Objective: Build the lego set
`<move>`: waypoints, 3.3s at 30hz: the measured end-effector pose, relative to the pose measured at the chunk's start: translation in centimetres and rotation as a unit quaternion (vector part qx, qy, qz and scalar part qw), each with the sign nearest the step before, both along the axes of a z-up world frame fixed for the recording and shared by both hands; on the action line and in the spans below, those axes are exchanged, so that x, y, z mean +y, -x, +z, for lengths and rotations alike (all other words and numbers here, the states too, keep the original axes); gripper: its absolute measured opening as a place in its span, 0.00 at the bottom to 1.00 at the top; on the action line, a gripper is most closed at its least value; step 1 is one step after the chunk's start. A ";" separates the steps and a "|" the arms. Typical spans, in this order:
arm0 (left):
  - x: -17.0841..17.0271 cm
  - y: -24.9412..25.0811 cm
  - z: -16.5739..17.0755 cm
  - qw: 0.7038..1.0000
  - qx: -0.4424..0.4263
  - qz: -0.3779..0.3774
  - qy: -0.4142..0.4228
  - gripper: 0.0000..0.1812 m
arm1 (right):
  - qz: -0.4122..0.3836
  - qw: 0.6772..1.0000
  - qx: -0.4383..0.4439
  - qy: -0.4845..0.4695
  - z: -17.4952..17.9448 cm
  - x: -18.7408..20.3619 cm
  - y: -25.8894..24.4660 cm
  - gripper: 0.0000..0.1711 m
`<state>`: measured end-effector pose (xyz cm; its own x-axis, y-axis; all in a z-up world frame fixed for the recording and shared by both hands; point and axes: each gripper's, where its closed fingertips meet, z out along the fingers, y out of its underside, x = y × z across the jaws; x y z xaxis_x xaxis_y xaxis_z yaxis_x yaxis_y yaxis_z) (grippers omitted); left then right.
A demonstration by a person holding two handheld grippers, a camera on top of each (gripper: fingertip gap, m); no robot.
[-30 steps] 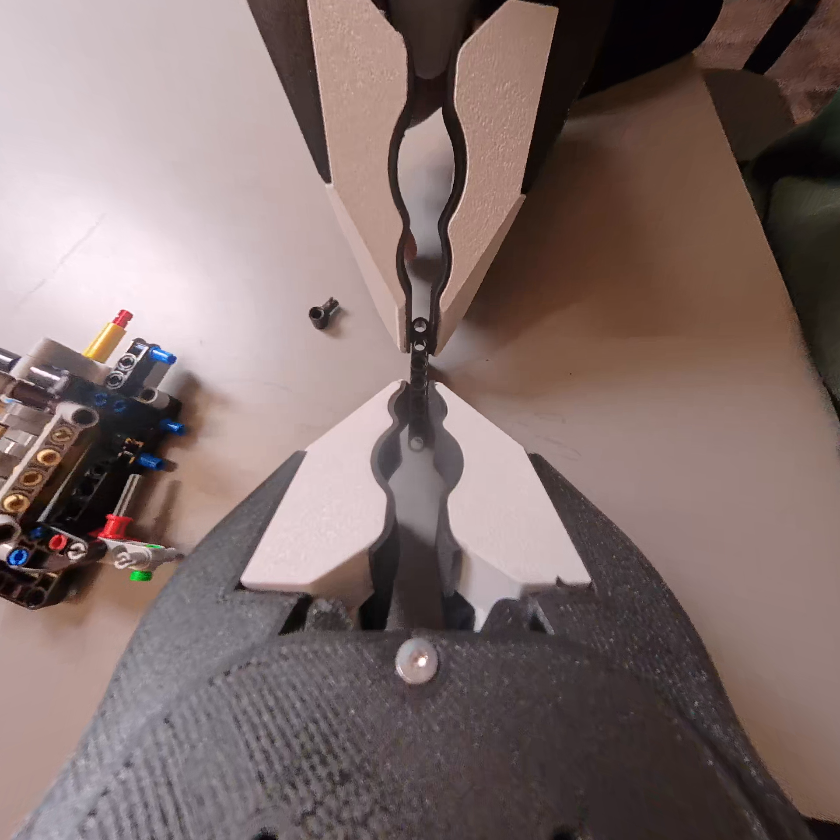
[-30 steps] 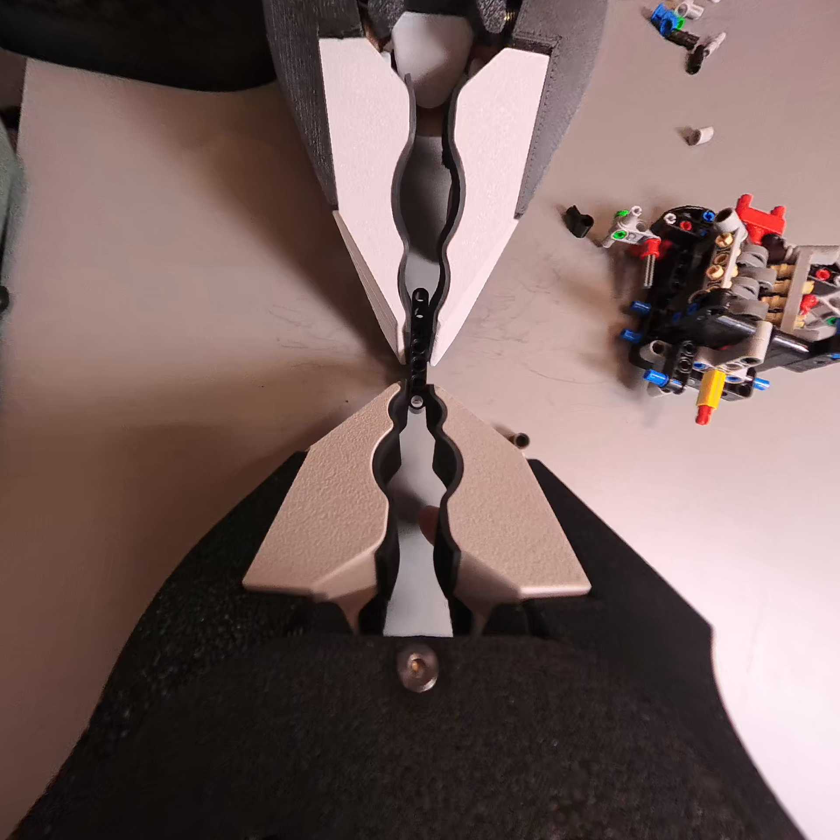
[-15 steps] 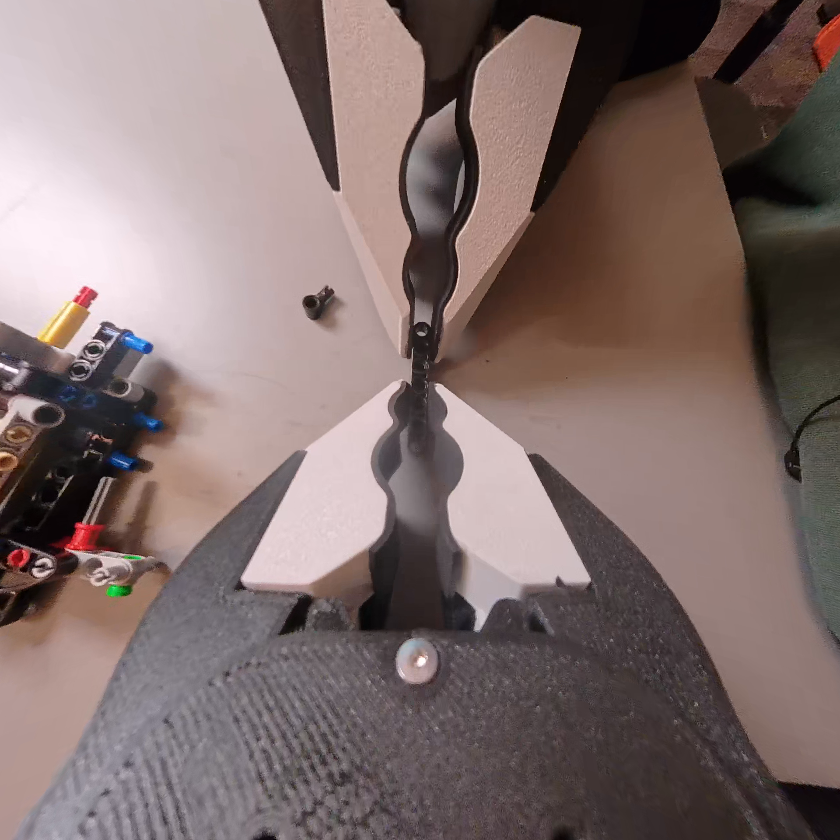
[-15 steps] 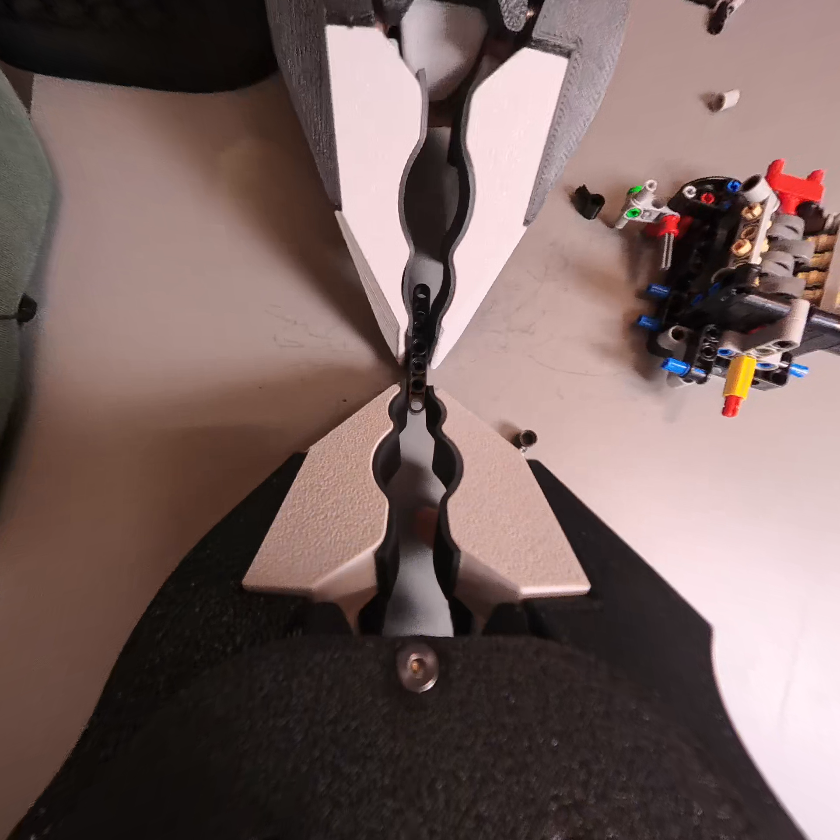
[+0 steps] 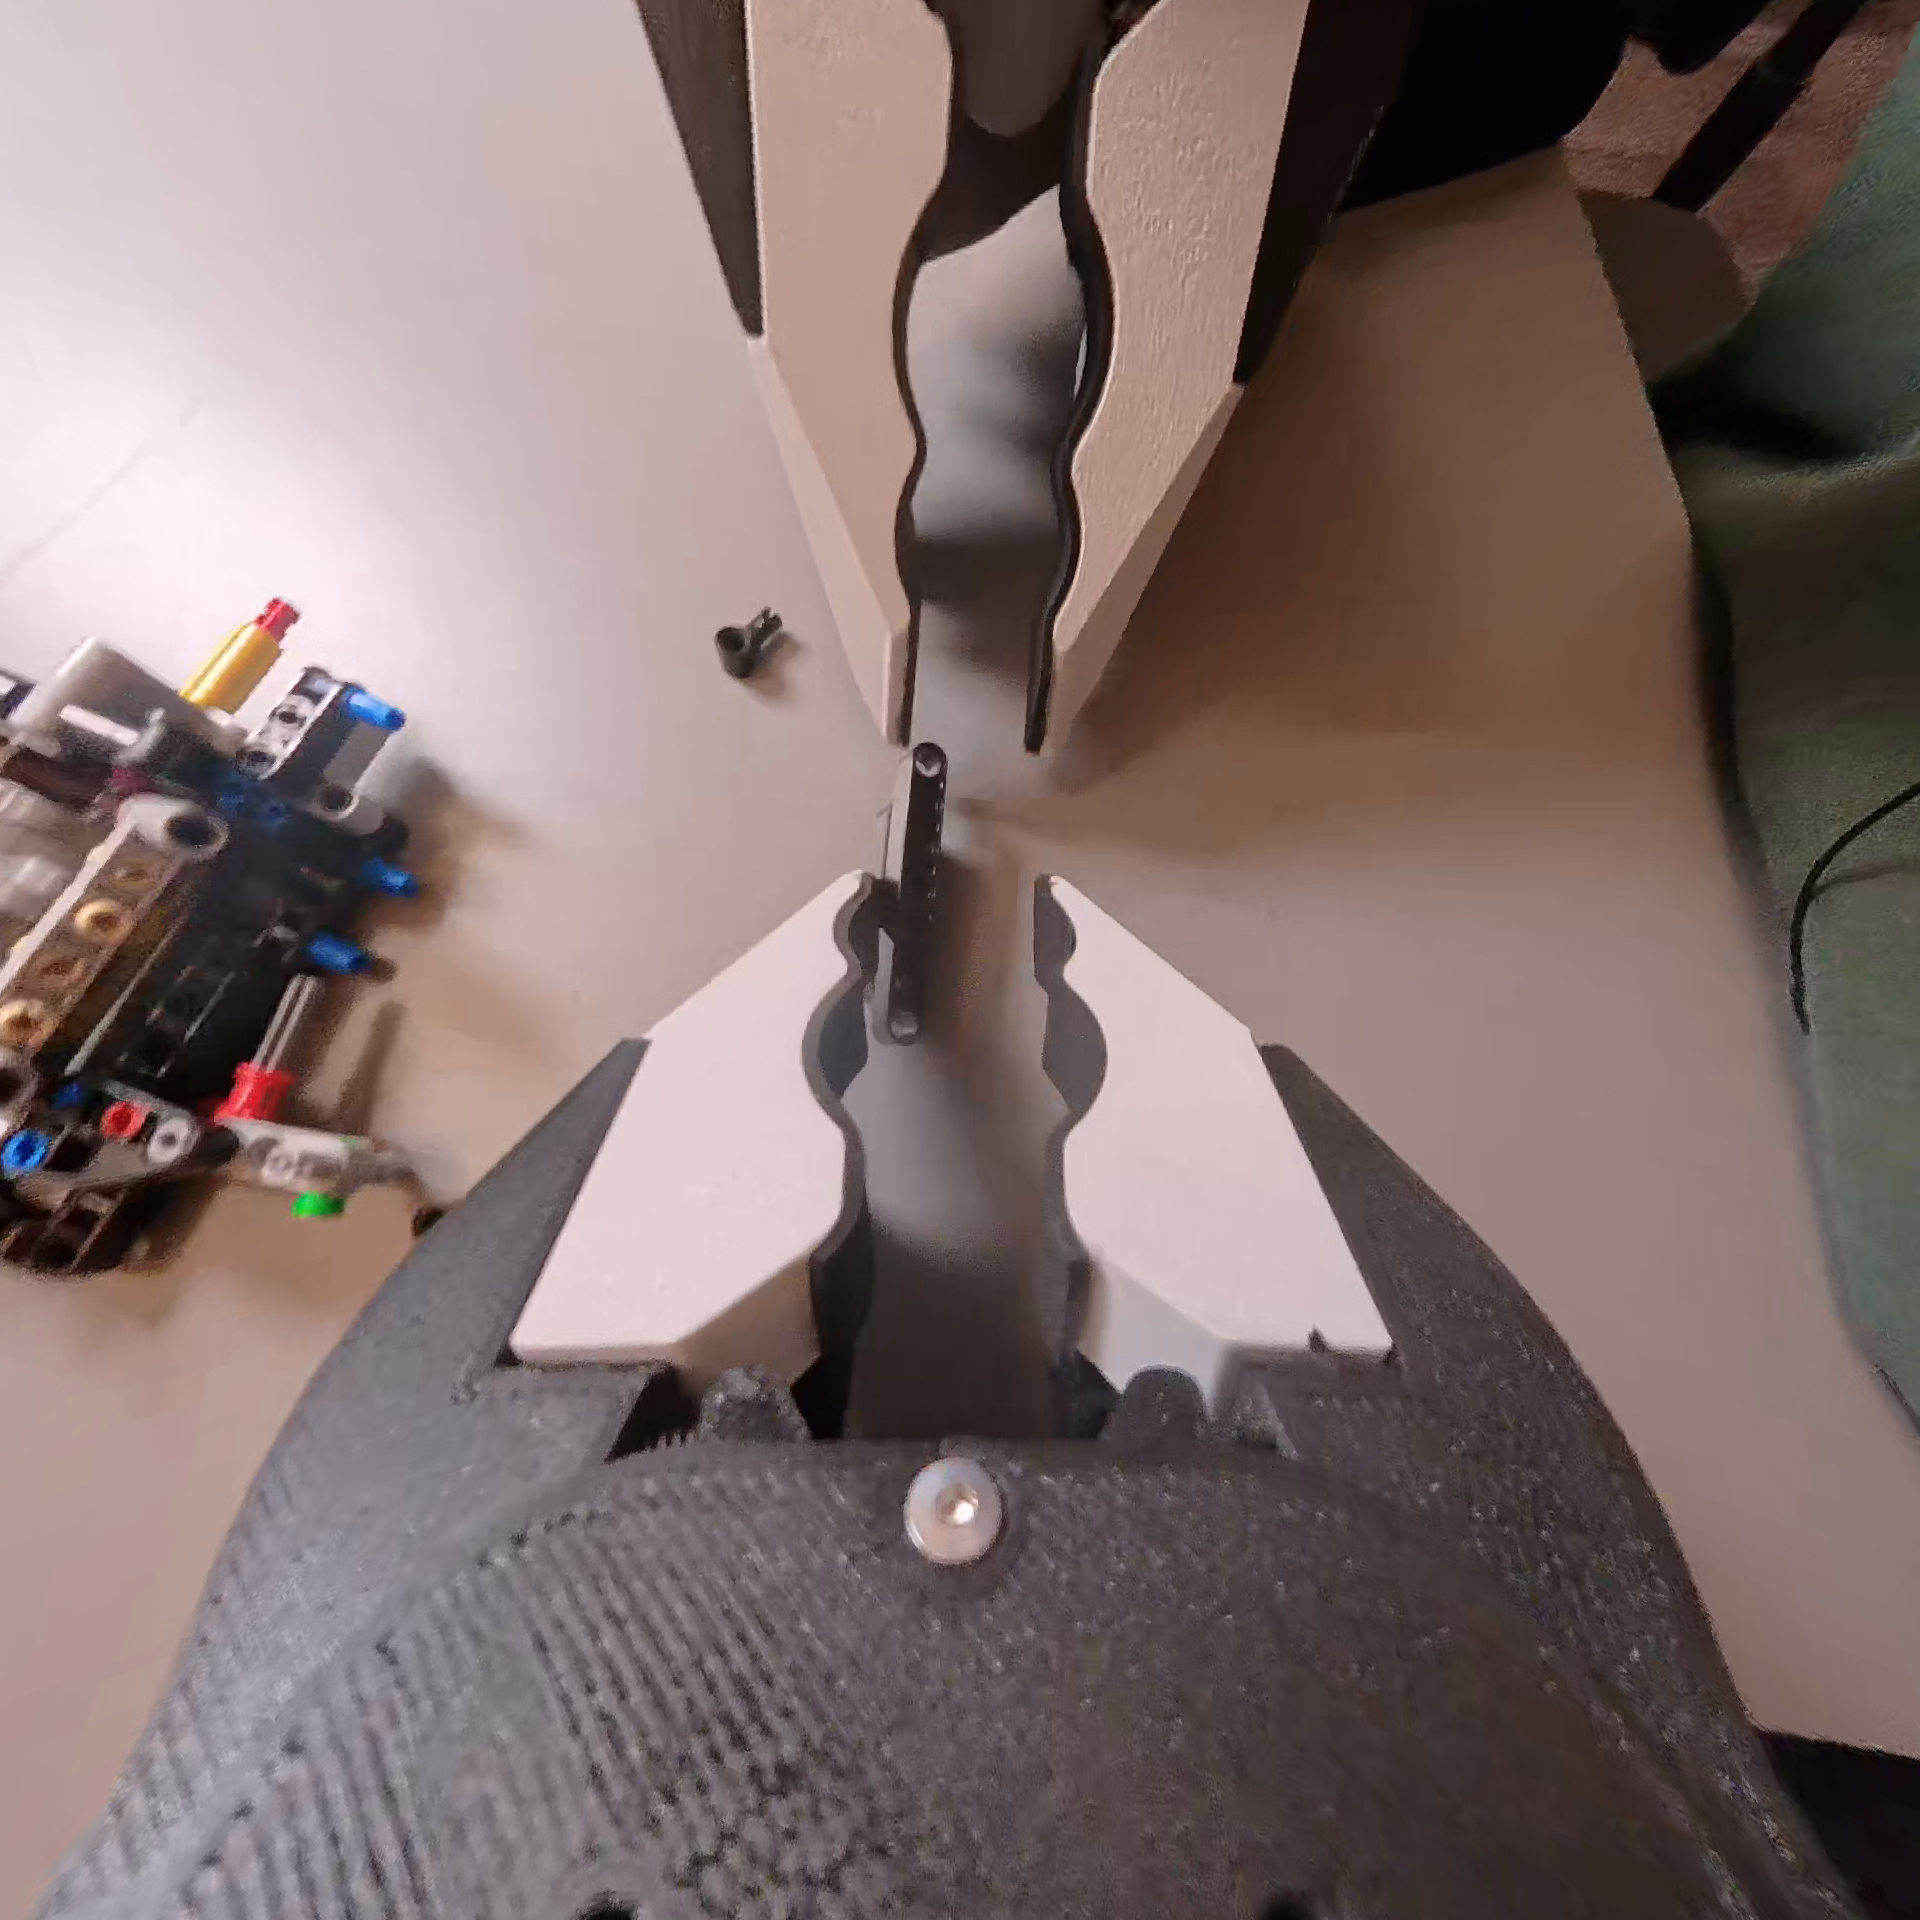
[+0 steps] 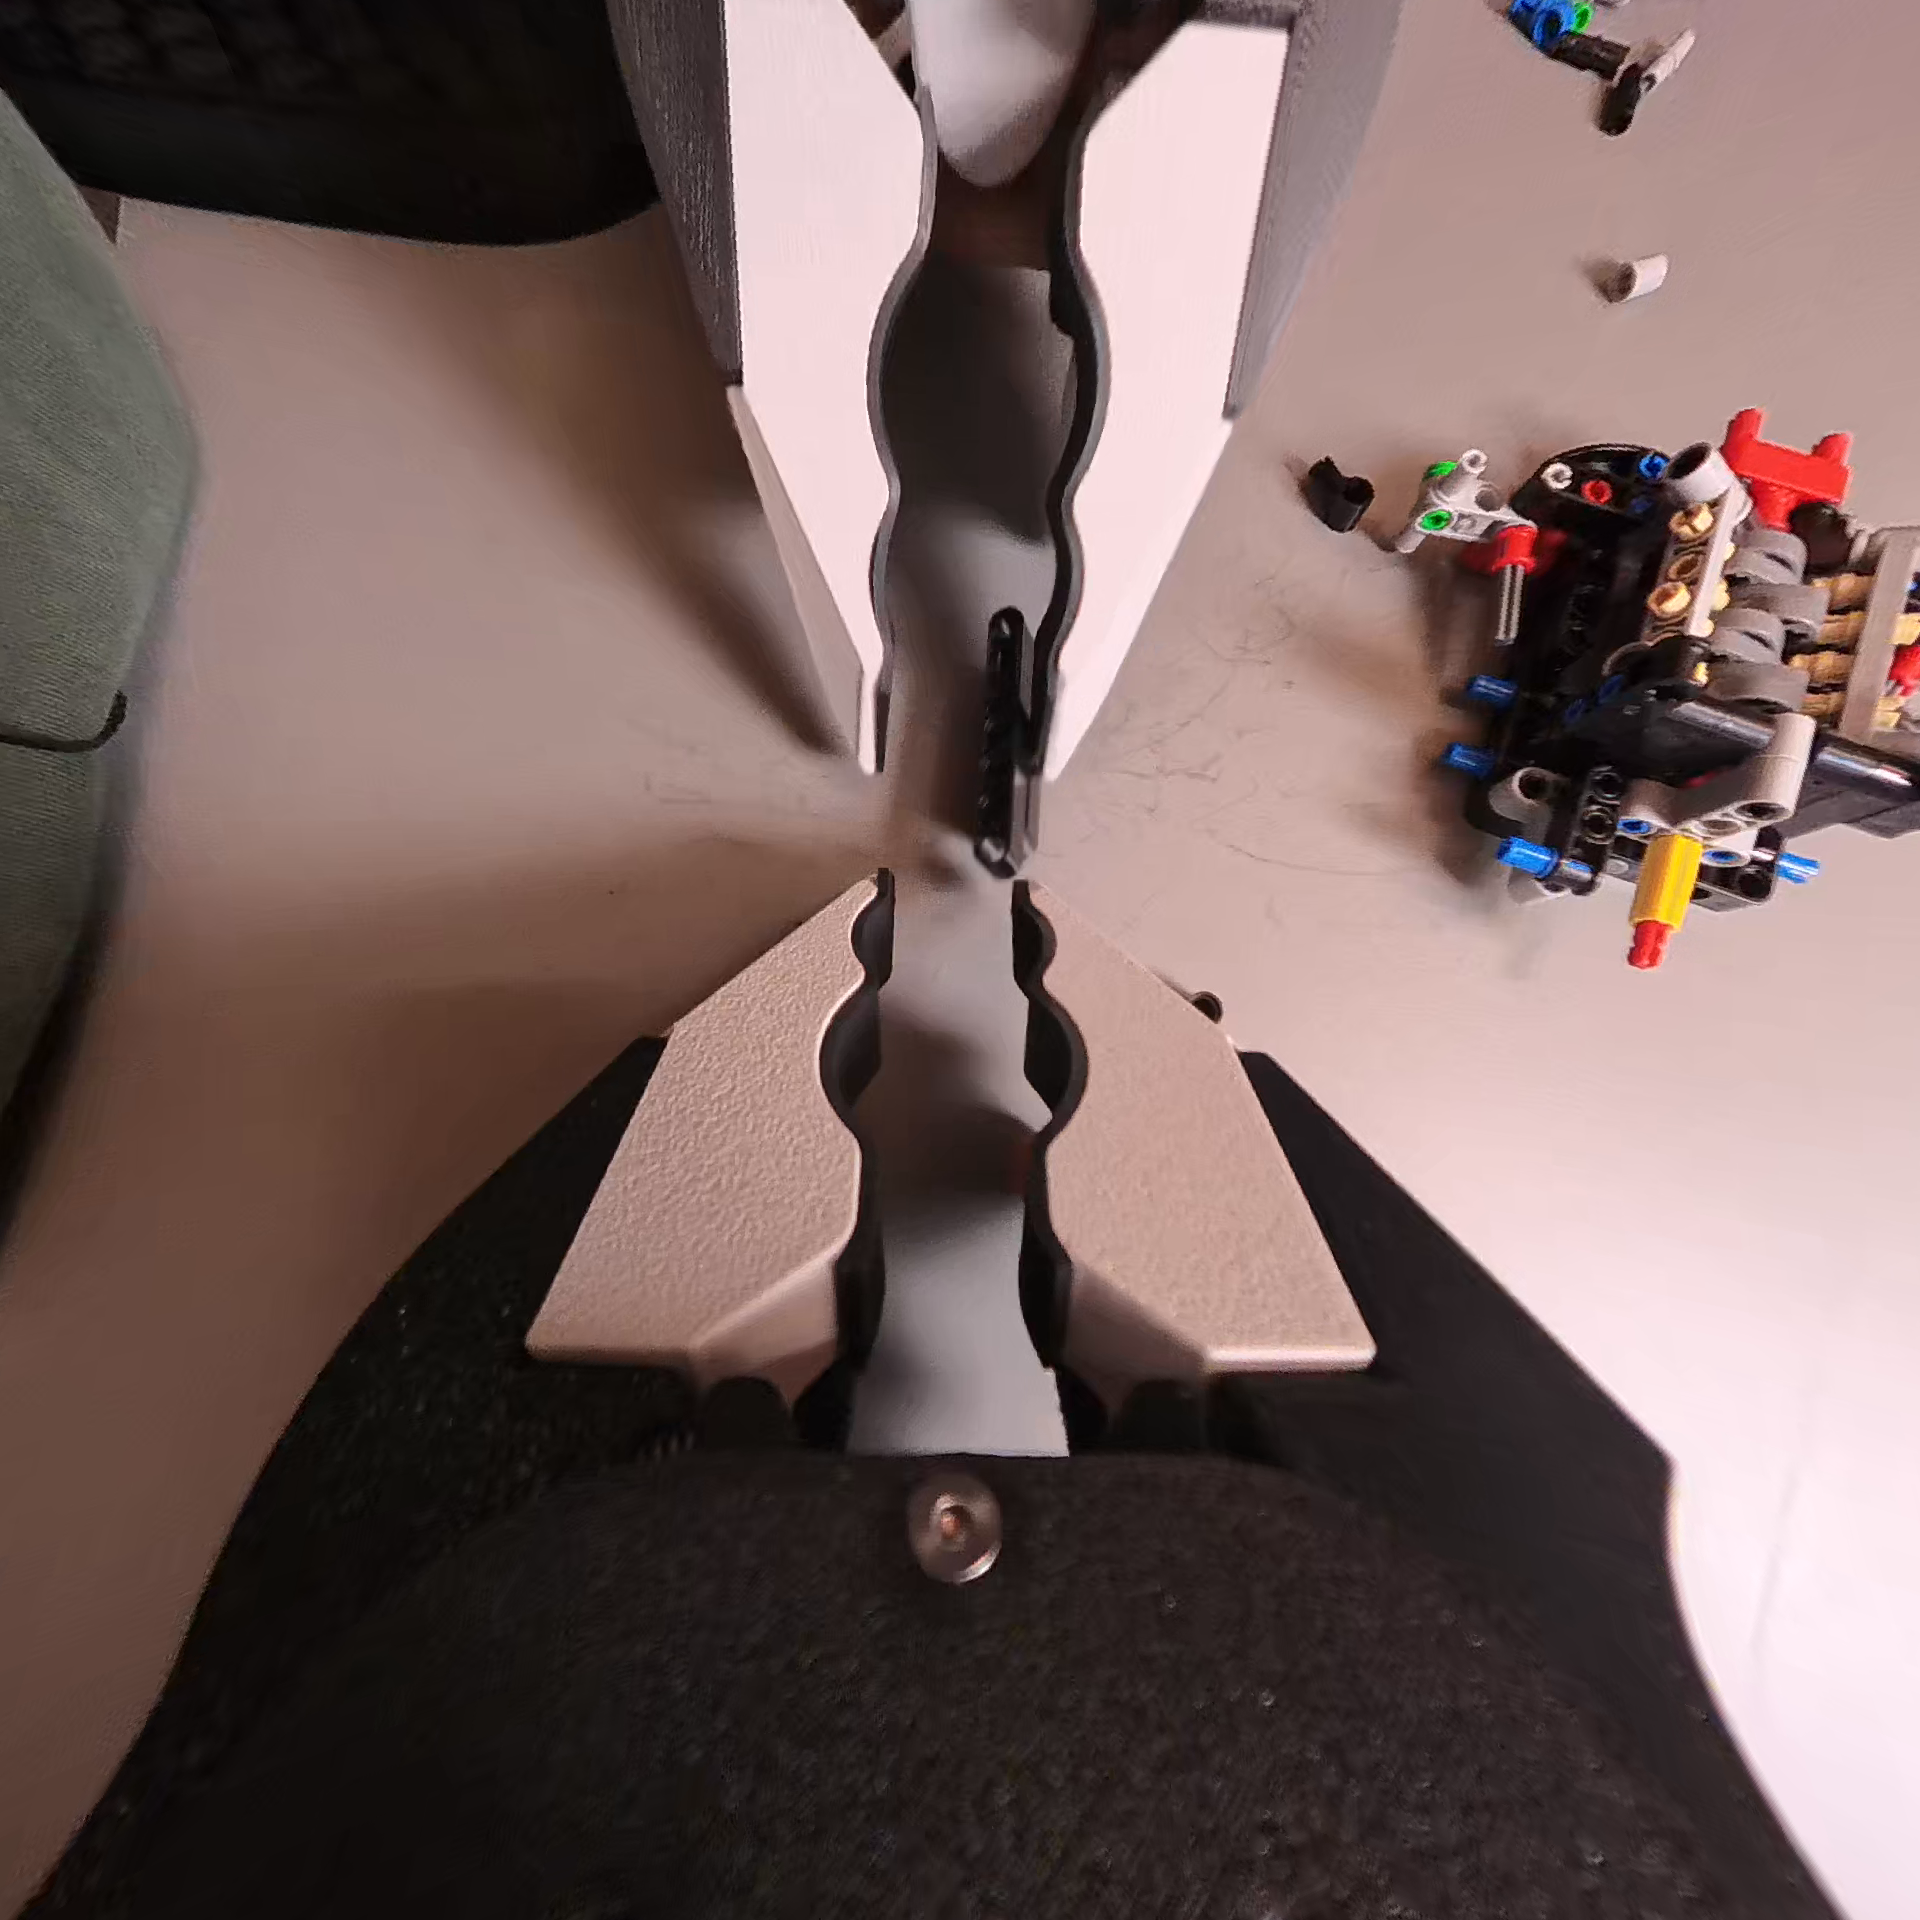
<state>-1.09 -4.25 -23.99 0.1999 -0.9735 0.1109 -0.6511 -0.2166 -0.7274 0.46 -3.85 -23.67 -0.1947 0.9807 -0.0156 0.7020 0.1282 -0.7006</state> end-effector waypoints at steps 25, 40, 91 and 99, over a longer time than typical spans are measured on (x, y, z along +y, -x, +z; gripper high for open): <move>-0.8 -0.6 4.0 0.993 -0.117 0.003 -0.004 0.25 | -0.008 0.990 0.128 0.067 3.3 0.5 1.5 0.03; 0.1 0.1 4.4 0.990 -0.085 0.005 -0.113 0.25 | 0.077 0.963 0.172 -0.195 4.2 -0.2 1.4 0.03; 0.3 0.4 9.1 0.966 -0.202 0.013 -0.158 0.09 | -0.011 0.956 0.292 0.037 9.0 -0.3 2.4 0.18; 0.7 0.2 8.7 0.966 -0.188 0.029 -0.174 0.14 | -0.002 0.960 0.276 -0.040 8.5 -0.1 2.2 0.10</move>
<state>-1.30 -3.54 -15.27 0.2651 -0.9531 -0.1458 -0.3212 0.0553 -0.9454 -1.78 -3.98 -15.22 -0.1481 0.9751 0.1651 0.2263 0.1960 -0.9541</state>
